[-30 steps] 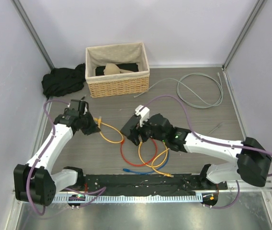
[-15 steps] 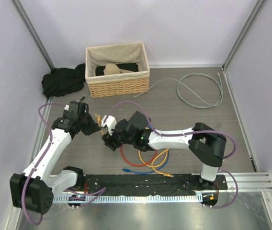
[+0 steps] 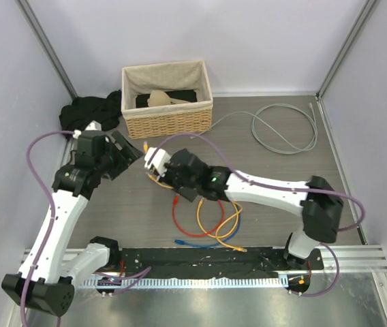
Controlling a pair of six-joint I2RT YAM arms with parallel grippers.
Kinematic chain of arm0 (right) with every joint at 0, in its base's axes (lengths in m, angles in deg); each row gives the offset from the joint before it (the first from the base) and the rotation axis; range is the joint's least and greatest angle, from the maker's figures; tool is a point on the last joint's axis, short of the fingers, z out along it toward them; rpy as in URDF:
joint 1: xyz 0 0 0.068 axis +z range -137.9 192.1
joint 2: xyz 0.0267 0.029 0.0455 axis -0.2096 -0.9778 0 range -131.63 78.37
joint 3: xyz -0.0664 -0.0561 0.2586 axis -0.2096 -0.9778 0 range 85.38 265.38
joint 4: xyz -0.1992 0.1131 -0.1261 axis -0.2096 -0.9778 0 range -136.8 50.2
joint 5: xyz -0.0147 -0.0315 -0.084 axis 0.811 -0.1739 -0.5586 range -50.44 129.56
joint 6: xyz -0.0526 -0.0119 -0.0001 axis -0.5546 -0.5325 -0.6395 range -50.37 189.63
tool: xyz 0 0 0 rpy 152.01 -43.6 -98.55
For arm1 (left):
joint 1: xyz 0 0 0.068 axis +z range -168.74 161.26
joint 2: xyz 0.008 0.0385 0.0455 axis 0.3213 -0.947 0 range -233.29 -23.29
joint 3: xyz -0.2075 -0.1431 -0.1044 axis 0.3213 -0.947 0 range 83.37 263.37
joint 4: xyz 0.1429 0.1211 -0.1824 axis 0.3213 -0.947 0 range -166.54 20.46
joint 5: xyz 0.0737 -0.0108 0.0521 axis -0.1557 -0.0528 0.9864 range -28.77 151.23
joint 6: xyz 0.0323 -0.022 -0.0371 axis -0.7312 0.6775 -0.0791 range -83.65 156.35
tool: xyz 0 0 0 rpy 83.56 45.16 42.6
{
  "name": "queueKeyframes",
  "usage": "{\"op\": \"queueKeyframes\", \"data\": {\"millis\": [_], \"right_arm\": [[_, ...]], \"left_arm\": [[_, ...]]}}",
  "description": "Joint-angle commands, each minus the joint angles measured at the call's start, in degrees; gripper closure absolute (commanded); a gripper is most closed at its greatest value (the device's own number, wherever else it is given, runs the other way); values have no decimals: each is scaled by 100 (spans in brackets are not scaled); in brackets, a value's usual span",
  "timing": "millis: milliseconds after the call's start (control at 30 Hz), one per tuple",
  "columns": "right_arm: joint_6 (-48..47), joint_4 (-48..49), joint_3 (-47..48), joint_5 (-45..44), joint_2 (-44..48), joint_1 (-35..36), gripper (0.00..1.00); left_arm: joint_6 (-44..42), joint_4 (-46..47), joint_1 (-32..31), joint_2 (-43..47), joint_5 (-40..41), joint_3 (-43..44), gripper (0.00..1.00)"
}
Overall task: Insert the plug into the switch port
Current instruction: Pick up the connector from the center of the board.
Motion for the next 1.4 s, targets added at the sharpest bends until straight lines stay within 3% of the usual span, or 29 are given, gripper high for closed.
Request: {"op": "queueKeyframes", "data": {"millis": [0,233,433,767,1033,1233,1367], "right_arm": [[-998,-1067,445,-309,1076,-403,99],[-939,-1466,-555,-941,1876,-642,99],[-376,-756,-1908,-672,2351,-641,99],[1004,1178,-3648,446,2545,-650,99],[1312,1531,-4028,921,2773,-650,99],[1321,1522,-4160,991,2914,-642,99],[1312,1514,-4230,1018,2993,-642,99]], "left_arm": [[-130,84,10,183,51,560,18],[282,1471,1,87,-1521,-246,12],[230,2254,-183,-247,-2163,-695,10],[836,3547,-1255,-1232,-1630,-1417,9],[1399,4302,-1511,-2188,-1504,-1514,11],[1504,4399,-1643,-2927,-1567,-1197,16],[2013,4793,-1660,-3218,-1645,-1338,21]]}}
